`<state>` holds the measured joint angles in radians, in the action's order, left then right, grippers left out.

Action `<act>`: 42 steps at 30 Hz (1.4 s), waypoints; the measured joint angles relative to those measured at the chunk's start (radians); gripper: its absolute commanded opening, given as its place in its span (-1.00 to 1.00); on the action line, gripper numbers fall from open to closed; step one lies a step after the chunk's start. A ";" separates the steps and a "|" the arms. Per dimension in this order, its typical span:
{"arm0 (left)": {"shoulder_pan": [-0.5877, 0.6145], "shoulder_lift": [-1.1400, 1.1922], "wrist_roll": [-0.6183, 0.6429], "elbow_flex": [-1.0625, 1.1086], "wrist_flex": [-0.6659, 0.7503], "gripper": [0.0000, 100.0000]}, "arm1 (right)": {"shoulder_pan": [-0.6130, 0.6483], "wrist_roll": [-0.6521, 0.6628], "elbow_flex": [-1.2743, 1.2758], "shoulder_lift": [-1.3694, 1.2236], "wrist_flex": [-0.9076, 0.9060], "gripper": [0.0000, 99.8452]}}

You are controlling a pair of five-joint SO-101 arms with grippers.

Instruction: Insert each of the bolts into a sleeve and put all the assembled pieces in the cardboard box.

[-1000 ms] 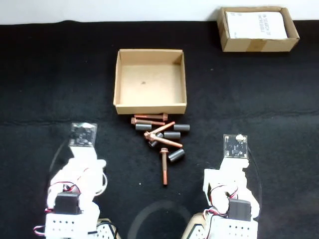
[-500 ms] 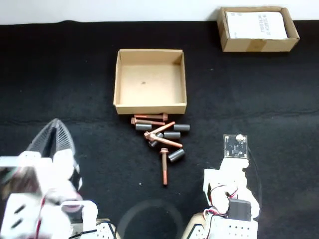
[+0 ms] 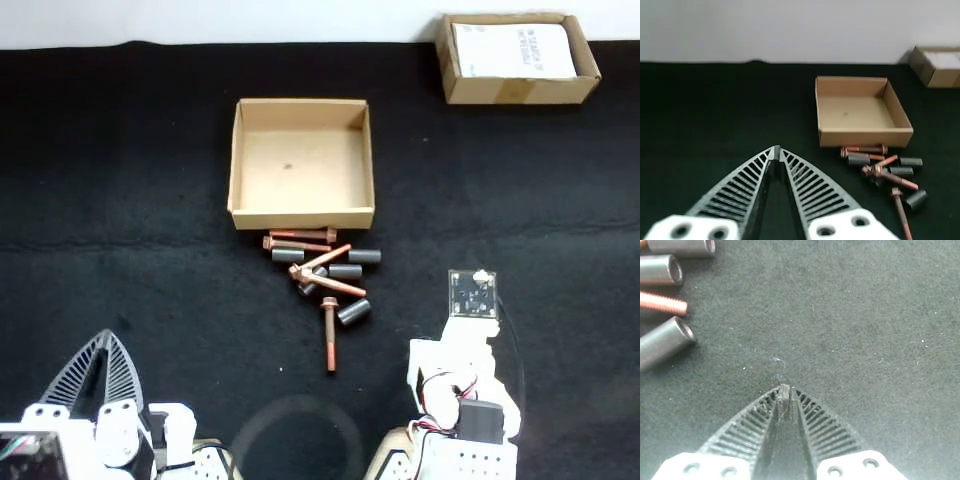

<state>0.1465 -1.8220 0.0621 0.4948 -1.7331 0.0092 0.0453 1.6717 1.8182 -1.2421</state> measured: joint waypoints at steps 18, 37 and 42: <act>0.265 0.388 0.000 0.044 -0.026 -0.98 | 0.000 0.000 0.000 0.000 0.000 -0.99; -0.196 0.802 0.196 0.152 -0.011 -0.98 | -0.008 0.000 0.000 0.000 0.089 -0.97; -0.304 0.802 0.255 0.152 0.020 -0.98 | -0.048 0.000 0.000 0.000 0.258 -0.60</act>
<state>-0.1573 -1.0196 0.3168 0.6467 -1.7131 -0.0384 0.0453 1.6717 1.8182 -0.9843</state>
